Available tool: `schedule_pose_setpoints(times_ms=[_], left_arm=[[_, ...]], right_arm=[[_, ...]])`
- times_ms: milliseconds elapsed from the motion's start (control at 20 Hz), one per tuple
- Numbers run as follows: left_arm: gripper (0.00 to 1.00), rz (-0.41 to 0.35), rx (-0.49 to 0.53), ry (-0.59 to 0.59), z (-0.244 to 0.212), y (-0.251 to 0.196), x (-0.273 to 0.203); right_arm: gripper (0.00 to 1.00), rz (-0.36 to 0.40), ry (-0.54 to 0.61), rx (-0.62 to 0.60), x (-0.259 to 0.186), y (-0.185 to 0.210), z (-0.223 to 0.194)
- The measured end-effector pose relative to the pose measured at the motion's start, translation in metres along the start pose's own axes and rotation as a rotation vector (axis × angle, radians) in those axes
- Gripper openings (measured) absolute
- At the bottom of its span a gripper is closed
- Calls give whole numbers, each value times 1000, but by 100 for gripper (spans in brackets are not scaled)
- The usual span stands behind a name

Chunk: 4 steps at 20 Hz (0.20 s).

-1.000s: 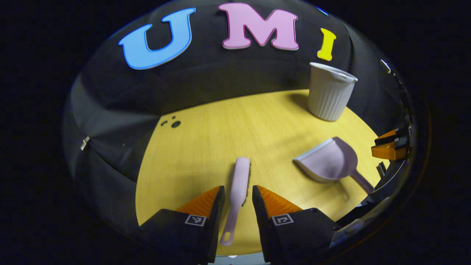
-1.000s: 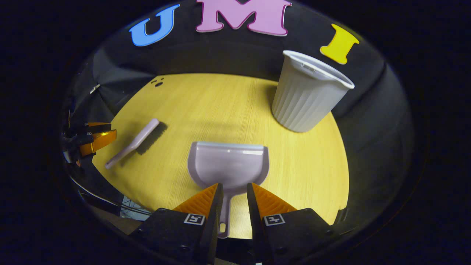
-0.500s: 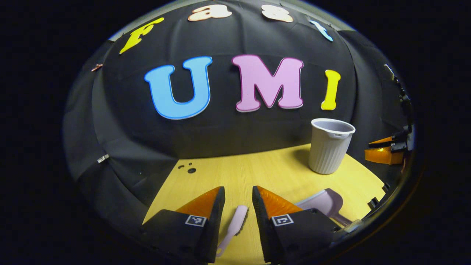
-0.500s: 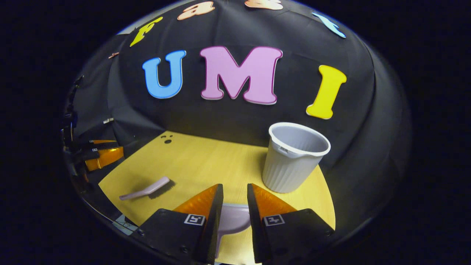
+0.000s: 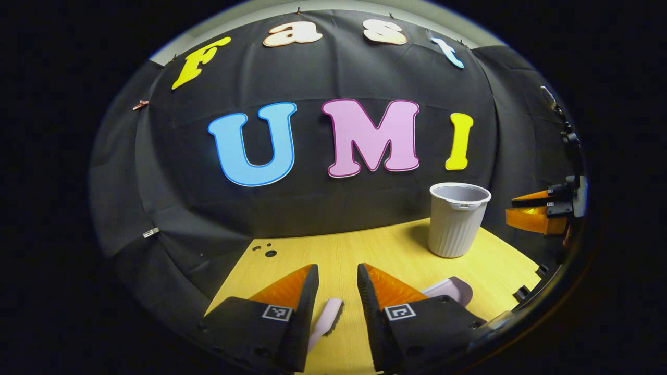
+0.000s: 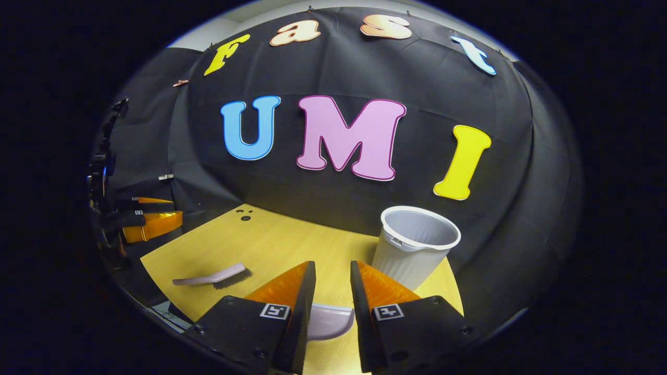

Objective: Pick up the small broom and dustpan from the desktop, sweep the trash into the dustpan with the broom, and then empty the trash into the garbage bin.

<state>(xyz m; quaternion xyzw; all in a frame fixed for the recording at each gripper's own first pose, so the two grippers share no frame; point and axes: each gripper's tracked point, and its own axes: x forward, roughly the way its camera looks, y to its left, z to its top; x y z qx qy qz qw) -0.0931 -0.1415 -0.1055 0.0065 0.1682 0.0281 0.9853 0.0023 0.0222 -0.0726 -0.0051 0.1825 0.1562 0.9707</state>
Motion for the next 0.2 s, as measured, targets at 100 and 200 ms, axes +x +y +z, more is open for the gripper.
schedule_pose_setpoints(times_ms=[100, 200], left_arm=[[50, -6, 11, 7, -1, -3, -1], [50, -14, 16, 17, -3, -7, -1]], right_arm=[[43, 4, 4, 2, 0, 0, 0], [44, 3, 10, 3, 0, 1, -1]])
